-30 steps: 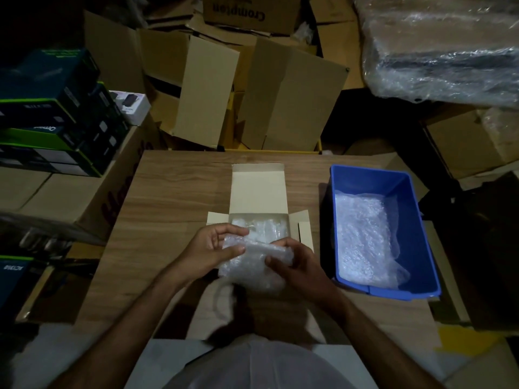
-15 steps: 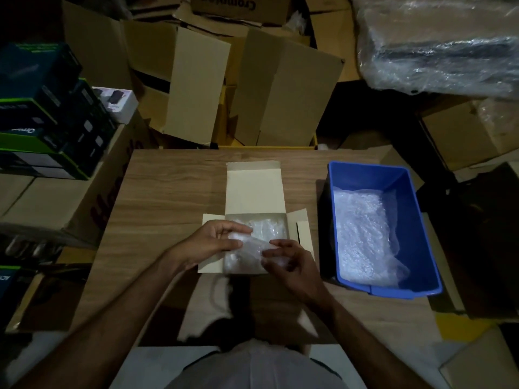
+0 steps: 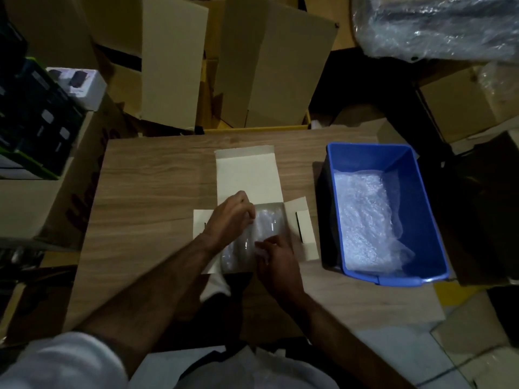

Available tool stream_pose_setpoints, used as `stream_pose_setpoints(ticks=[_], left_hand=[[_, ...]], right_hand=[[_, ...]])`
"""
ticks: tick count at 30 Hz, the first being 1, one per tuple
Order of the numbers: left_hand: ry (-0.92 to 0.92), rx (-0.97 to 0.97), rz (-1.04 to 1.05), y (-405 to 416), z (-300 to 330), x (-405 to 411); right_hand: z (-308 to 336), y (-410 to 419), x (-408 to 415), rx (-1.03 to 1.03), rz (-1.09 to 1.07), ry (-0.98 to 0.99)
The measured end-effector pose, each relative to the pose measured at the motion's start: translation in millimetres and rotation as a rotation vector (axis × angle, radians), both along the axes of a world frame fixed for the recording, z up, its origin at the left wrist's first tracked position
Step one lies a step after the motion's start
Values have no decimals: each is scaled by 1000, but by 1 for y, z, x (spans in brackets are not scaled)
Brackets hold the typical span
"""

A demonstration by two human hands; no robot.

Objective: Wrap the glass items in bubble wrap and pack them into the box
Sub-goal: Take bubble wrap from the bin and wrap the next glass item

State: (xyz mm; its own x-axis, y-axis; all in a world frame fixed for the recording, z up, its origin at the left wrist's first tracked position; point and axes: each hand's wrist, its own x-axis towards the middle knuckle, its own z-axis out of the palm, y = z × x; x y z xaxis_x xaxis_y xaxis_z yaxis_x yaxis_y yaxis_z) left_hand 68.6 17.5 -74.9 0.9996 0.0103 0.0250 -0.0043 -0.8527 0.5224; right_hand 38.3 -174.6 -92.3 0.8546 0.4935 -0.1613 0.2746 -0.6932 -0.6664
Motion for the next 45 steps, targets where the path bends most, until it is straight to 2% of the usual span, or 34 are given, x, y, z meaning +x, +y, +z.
stream_pose_setpoints(ticks=[6,12,17,24,27,31,34,37,41,45], left_hand=[[-7,84,-138,9,-13,-2],[40,107,-230,27,-15,-17],[195,159,-221,25,-10,-19],[231,485,-310,18,-3,-16],[174,620,-370,14,-4,-16],[128,672,-428,13,-11,-18],[177,655,-412,14,-12,-20],[210,536,-340,11,-1,-25],[109,339,-170,-2,8,-43],[60,290,-86,-29,12,-50]], right_hand=[[4,-4,0,-71,150,-192],[4,-5,8,-60,244,-139],[10,-5,9,-66,300,-185],[8,-3,13,-229,382,-193],[10,-6,14,-210,381,-259],[9,-10,14,-157,380,-323],[4,-10,14,-168,424,-277],[9,-15,18,-193,445,-268],[23,-30,30,-152,315,-333],[38,-52,42,-126,258,-358]])
